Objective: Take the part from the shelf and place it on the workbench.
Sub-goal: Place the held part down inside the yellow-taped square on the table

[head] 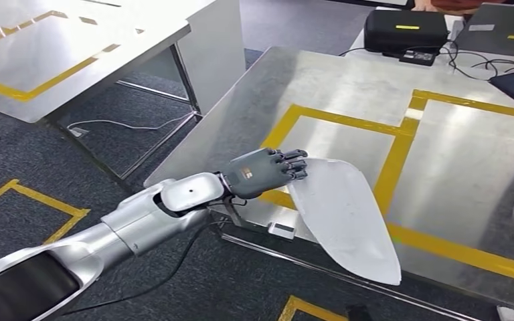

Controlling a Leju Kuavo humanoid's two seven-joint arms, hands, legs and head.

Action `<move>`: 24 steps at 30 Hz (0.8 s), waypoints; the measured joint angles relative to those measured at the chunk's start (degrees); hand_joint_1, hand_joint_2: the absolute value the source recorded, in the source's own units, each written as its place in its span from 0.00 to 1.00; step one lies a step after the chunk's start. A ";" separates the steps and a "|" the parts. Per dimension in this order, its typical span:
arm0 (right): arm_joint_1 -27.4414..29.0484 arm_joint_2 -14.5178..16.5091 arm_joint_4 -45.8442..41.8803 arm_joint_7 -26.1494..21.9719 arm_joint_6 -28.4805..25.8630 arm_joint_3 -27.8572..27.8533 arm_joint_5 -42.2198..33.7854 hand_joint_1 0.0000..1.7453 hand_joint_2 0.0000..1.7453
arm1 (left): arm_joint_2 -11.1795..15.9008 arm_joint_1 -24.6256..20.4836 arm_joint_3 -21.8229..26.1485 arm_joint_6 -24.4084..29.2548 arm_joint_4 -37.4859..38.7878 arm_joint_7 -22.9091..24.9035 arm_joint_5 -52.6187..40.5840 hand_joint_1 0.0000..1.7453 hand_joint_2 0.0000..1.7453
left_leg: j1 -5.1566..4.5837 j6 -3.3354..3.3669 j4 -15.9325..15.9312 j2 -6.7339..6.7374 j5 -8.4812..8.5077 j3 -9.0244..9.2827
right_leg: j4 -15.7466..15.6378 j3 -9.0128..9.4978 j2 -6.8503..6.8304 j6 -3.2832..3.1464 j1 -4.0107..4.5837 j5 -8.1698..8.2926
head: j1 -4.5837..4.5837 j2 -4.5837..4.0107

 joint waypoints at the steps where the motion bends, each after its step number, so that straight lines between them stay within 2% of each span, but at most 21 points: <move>1: 0.14 -0.01 -0.01 -0.01 -0.01 -0.02 0.00 0.00 0.00 | 0.04 0.25 0.00 0.01 0.08 0.01 0.01 0.97 1.00 | 0.23 -0.54 3.54 0.00 -0.93 -2.93 | -0.25 1.16 0.12 -0.19 -0.12 -0.80 | -0.08 0.00; 2: 0.31 -0.01 -0.01 0.00 -0.01 -0.03 0.00 0.00 0.00 | 0.10 0.52 -0.01 -0.01 0.18 0.01 0.01 0.97 1.00 | 0.46 -0.87 5.69 0.00 -3.27 -5.43 | -0.53 2.47 0.28 -0.23 -0.26 -1.67 | -0.12 -0.01; 3: 0.47 -0.01 -0.01 0.00 0.00 -0.04 0.00 0.00 0.00 | 0.18 0.72 -0.01 -0.01 0.27 0.02 0.00 0.97 1.00 | 0.64 -1.03 6.45 0.00 -6.21 -7.35 | -0.81 3.95 0.51 -0.17 -0.45 -2.60 | -0.16 -0.01; 4: 0.57 -0.01 -0.01 -0.01 0.00 -0.06 0.00 0.00 0.00 | 0.24 0.81 0.00 -0.01 0.33 0.02 0.00 0.97 1.00 | 0.74 -1.04 5.70 0.01 -8.61 -8.53 | -1.05 5.53 0.77 -0.01 -0.66 -3.48 | -0.20 -0.01; 5: 0.61 -0.01 -0.01 -0.01 0.01 -0.07 0.00 0.00 0.00 | 0.26 0.81 0.01 -0.01 0.37 0.03 0.00 0.97 1.00 | 0.78 -0.90 3.61 0.01 -9.39 -9.08 | -1.29 7.20 1.05 0.30 -0.91 -4.43 | -0.26 -0.01; 6: 0.60 0.00 -0.01 -0.01 0.03 -0.08 0.00 0.00 0.00 | 0.33 0.80 0.01 0.04 0.39 0.06 -0.01 0.97 1.00 | 0.75 -0.66 0.40 0.01 -7.32 -9.21 | -1.49 8.75 1.29 0.64 -1.10 -5.41 | -0.37 -0.01; 7: 0.63 0.02 0.04 -0.01 0.06 -0.08 0.00 0.00 0.00 | 0.46 0.85 -0.01 0.13 0.44 0.13 -0.06 0.97 1.00 | 0.66 -0.28 -3.76 -0.03 -2.16 -9.20 | -1.54 10.18 1.50 1.00 -1.24 -6.39 | -0.56 -0.01; 9: 0.61 0.09 0.15 -0.01 0.15 -0.08 0.00 0.00 0.00 | 0.72 1.02 -0.10 0.64 0.61 0.37 -0.36 0.97 1.00 | 0.32 0.50 -11.27 -0.24 8.11 -9.12 | -1.57 11.63 2.01 1.78 -1.16 -8.68 | -1.04 0.00; 10: 0.53 0.12 0.19 -0.04 0.22 -0.09 0.04 0.00 0.00 | 0.81 1.13 -0.06 1.05 0.69 0.49 -0.64 0.97 1.00 | 0.22 0.68 -13.00 -0.44 10.82 -9.04 | -1.85 12.40 2.23 2.01 -1.05 -9.90 | -1.17 0.00; 11: 0.33 0.14 0.18 -0.10 0.29 -0.09 0.09 0.00 0.00 | 0.85 1.15 0.03 1.51 0.74 0.60 -0.92 0.97 1.00 | 0.11 0.68 -13.60 -0.60 11.07 -8.57 | -2.68 13.42 2.43 2.25 -0.93 -10.90 | -1.20 0.01; 13: -0.01 0.11 0.08 -0.24 0.43 -0.10 0.19 0.00 0.00 | 0.75 1.01 0.36 2.43 0.76 0.70 -1.28 0.97 1.00 | 0.41 0.86 -13.99 -0.73 11.42 -6.36 | -4.17 16.81 2.10 2.46 -0.96 -12.24 | -1.09 0.00; 14: -0.22 0.10 0.04 -0.28 0.49 -0.10 0.20 0.00 0.00 | 0.63 0.78 0.43 2.80 0.77 0.73 -1.26 0.97 1.00 | 0.51 1.22 -14.48 -0.68 11.49 -5.02 | -3.18 17.32 1.57 2.60 -0.90 -13.05 | -0.86 0.00; 15: -0.37 0.08 0.01 -0.31 0.54 -0.09 0.19 0.00 0.00 | 0.42 0.57 0.47 3.06 0.77 0.74 -1.13 0.97 1.00 | 0.65 1.62 -14.87 -0.64 11.43 -3.93 | -0.43 16.38 0.95 2.68 -0.80 -14.38 | -0.56 0.00; 16: -0.56 0.08 0.00 -0.34 0.60 -0.08 0.18 0.00 0.00 | 0.29 0.39 0.48 3.14 0.79 0.75 -0.87 0.97 1.00 | 0.58 1.98 -14.86 -0.59 10.99 -3.33 | 3.67 13.84 0.38 2.74 -0.58 -16.03 | -0.20 -0.01; 17: -0.68 0.07 0.00 -0.34 0.66 -0.08 0.12 0.00 0.00 | 0.14 0.38 0.49 2.80 0.80 0.86 -0.39 0.97 1.00 | 0.52 2.24 -14.79 -0.64 10.54 -3.07 | 7.85 10.54 0.15 2.79 -0.43 -17.45 | 0.05 -0.01; 18: -0.69 0.04 -0.01 -0.34 0.67 -0.08 0.01 0.00 0.00 | -0.05 0.55 0.61 1.96 0.85 1.22 0.35 0.97 1.00 | 0.47 2.32 -14.66 -0.72 10.11 -2.95 | 10.82 7.49 0.07 2.83 -0.32 -17.87 | 0.15 -0.01; 19: -0.61 0.02 -0.01 -0.36 0.68 -0.09 -0.12 0.00 0.00 | -0.31 0.85 0.88 0.75 0.99 1.87 1.24 0.97 1.00 | 0.43 2.32 -14.50 -0.86 9.70 -2.79 | 11.87 5.32 0.05 2.82 -0.25 -16.92 | 0.17 0.00; 20: -0.47 -0.01 -0.01 -0.39 0.69 -0.11 -0.25 0.00 0.00 | -0.69 1.22 1.29 -0.57 1.19 2.70 2.07 0.97 1.00 | 0.41 2.25 -14.35 -1.00 9.29 -2.52 | 11.04 4.19 0.03 2.79 -0.22 -14.83 | 0.20 0.00; 22: -0.27 -0.03 -0.01 -0.48 0.73 -0.14 -0.39 0.00 0.00 | -1.57 1.75 2.11 -2.73 1.85 4.33 2.94 0.97 1.00 | 0.44 1.98 -14.04 -1.20 8.55 -1.80 | 5.83 4.32 -0.03 2.78 -0.28 -9.13 | 0.23 0.00; 23: -0.25 -0.02 0.00 -0.50 0.75 -0.15 -0.40 0.00 0.00 | -1.99 1.87 2.37 -3.44 2.38 4.94 2.93 0.97 1.00 | 0.39 1.72 -13.86 -1.29 8.21 -1.51 | 3.32 4.70 -0.12 2.86 -0.34 -6.73 | 0.29 0.00; 24: -0.25 0.02 0.02 -0.52 0.79 -0.15 -0.39 0.00 0.00 | -2.46 1.93 2.51 -3.98 2.96 5.44 2.85 0.97 1.00 | 0.25 1.48 -13.46 -1.39 7.89 -1.44 | 1.36 4.91 -0.16 2.86 -0.44 -5.03 | 0.40 0.00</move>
